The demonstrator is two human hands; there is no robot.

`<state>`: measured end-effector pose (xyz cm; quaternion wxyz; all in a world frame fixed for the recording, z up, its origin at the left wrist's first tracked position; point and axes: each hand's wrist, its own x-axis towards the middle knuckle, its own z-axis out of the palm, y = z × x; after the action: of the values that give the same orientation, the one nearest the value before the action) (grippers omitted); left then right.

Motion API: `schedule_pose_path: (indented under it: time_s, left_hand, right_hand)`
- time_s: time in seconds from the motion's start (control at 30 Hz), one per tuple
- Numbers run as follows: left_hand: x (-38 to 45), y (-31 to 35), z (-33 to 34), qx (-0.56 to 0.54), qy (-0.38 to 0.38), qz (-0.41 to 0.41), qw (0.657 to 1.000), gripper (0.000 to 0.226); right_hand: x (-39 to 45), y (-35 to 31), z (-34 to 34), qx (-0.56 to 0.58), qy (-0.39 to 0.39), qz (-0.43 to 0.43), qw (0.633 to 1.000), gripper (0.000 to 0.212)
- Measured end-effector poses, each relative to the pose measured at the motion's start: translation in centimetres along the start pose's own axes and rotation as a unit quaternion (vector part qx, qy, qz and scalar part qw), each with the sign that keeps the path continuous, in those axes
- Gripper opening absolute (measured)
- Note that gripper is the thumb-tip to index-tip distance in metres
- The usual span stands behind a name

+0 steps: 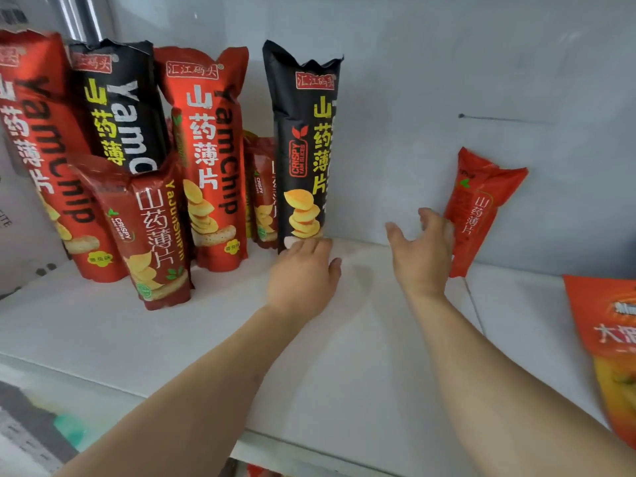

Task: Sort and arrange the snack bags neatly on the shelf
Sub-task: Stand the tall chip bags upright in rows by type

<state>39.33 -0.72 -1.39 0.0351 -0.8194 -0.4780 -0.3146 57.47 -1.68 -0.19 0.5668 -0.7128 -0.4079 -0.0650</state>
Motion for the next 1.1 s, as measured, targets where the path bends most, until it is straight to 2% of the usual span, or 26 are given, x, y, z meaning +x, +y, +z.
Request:
schedule_pose_path:
  time_s: [0.1,0.17,0.27,0.37,0.5,0.63,0.77,0.93,1.1]
  left_hand:
    - [1.2,0.8,1.6,0.066,0.057,0.126,0.988,0.024]
    - [2.0,1.5,2.4,0.093,0.069,0.156,0.981,0.029]
    - [2.8,2.6,2.8,0.103,0.062,0.157,0.980,0.030]
    - [3.0,3.2,3.0,0.098,0.046,0.142,0.984,0.033]
    - [2.4,2.8,2.7,0.083,0.055,0.122,0.988,0.036]
    - [1.9,1.5,2.0,0.071,0.063,0.093,0.991,0.038]
    - [0.8,0.2,0.9,0.065,0.075,0.068,0.993,0.023]
    - [-0.6,-2.0,-1.2,0.066,0.109,0.041,0.991,0.015]
    - [-2.6,-5.5,-3.3,0.047,0.110,0.032,0.992,0.022]
  right_hand:
    - [1.1,2.1,-2.2,-0.027,0.123,0.043,0.991,0.075]
    - [2.0,3.3,-3.0,-0.039,0.142,0.079,0.986,0.087]
    - [3.7,4.7,-3.3,-0.042,0.107,0.131,0.985,0.102]
    - [5.2,5.8,-2.6,-0.014,0.066,0.171,0.983,0.108]
    - [5.1,6.2,-1.4,0.020,0.037,0.185,0.982,0.101]
    - [3.6,4.9,-0.1,0.018,0.014,0.163,0.986,0.094]
    - [1.0,2.8,1.3,0.055,-0.027,0.143,0.988,0.085]
    - [-3.0,-0.4,2.7,0.107,-0.062,0.157,0.980,0.073]
    - [-8.1,-4.3,3.6,0.099,-0.056,0.135,0.984,0.082]
